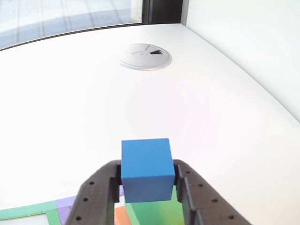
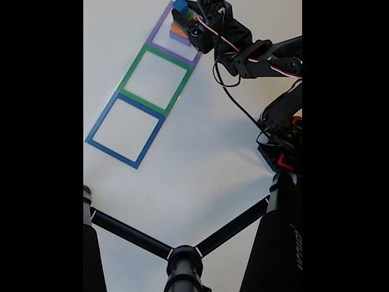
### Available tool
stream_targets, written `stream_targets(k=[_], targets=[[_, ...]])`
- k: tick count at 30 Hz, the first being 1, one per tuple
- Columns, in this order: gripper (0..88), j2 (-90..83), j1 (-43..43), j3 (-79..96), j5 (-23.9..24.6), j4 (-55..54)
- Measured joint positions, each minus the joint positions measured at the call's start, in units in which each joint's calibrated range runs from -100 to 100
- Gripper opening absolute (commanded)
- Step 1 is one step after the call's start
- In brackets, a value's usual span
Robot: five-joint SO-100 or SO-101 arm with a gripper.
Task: Tower of hanoi
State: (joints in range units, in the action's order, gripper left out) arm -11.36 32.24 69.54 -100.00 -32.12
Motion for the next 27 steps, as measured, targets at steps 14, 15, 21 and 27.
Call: stream_targets(k=[14,15,21,27], targets=[[3.2,-34.3,-1.6,-27.3,0.0,78.4],[3.2,-34.7,-2.1,-30.6,0.0,83.3],[2.8,-36.7,-5.0,-47.8,0.0,105.4],[2.7,-38.9,-10.8,-57.8,0.0,116.5]])
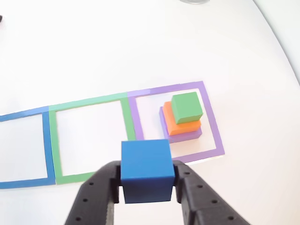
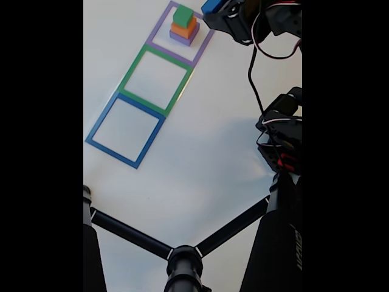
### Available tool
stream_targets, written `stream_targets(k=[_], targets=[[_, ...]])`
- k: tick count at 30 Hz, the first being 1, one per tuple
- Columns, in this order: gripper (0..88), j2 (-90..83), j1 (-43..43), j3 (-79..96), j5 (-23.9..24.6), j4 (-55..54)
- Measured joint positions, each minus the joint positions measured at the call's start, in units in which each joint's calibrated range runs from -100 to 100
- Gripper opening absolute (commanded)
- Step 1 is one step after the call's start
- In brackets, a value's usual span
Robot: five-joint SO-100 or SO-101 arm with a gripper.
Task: Tower of hanoi
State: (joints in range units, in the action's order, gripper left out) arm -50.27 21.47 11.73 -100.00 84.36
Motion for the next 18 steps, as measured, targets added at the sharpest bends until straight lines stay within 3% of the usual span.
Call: stream_targets(k=[18], targets=[[2.5,-9.0,-14.0,-10.7,0.0,12.6]])
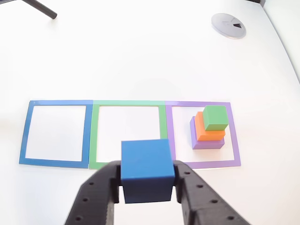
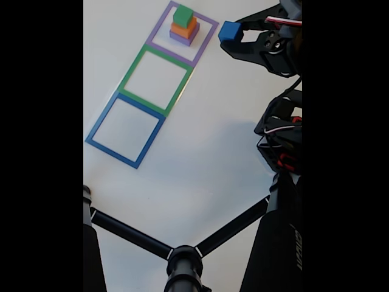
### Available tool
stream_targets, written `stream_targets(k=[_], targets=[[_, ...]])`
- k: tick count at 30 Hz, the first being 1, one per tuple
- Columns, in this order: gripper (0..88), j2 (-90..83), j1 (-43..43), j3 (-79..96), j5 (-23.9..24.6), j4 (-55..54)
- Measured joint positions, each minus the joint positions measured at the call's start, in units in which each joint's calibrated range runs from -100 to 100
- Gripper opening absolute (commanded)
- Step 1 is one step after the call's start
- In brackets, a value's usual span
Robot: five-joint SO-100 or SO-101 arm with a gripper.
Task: Tower of hanoi
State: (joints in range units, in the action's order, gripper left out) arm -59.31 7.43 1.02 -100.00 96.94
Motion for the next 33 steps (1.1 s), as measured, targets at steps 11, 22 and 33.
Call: stream_targets(k=[11,22,33], targets=[[2.8,-1.1,-0.7,5.5,0.0,-1.0],[3.0,0.3,1.2,40.6,0.0,-33.9],[3.2,10.2,4.0,70.4,0.2,-74.9]])
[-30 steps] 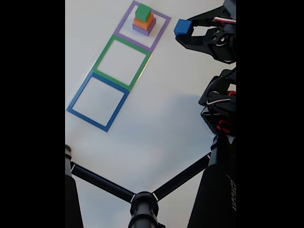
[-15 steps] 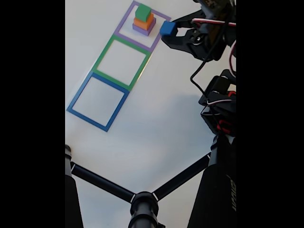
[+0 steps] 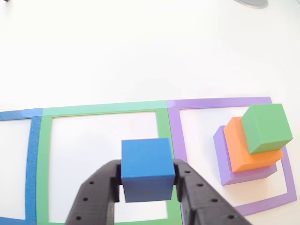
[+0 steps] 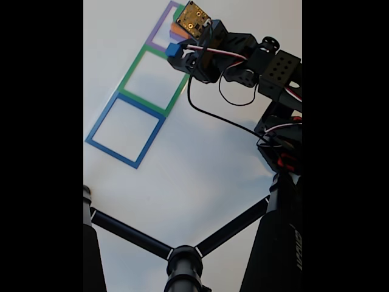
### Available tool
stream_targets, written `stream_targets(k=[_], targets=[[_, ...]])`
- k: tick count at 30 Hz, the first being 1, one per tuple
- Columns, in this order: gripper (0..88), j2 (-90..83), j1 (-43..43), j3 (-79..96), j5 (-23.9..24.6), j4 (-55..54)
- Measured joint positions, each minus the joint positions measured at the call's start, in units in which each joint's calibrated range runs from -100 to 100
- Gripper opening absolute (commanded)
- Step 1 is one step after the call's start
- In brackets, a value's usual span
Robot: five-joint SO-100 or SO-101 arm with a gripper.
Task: Tower of hanoi
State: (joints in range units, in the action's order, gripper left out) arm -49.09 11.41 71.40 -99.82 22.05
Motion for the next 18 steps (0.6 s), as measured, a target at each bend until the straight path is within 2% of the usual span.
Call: stream_targets(k=[10,18], targets=[[3.5,21.4,1.9,8.9,0.0,-33.1],[3.8,34.2,0.2,10.3,0.0,-49.6]])
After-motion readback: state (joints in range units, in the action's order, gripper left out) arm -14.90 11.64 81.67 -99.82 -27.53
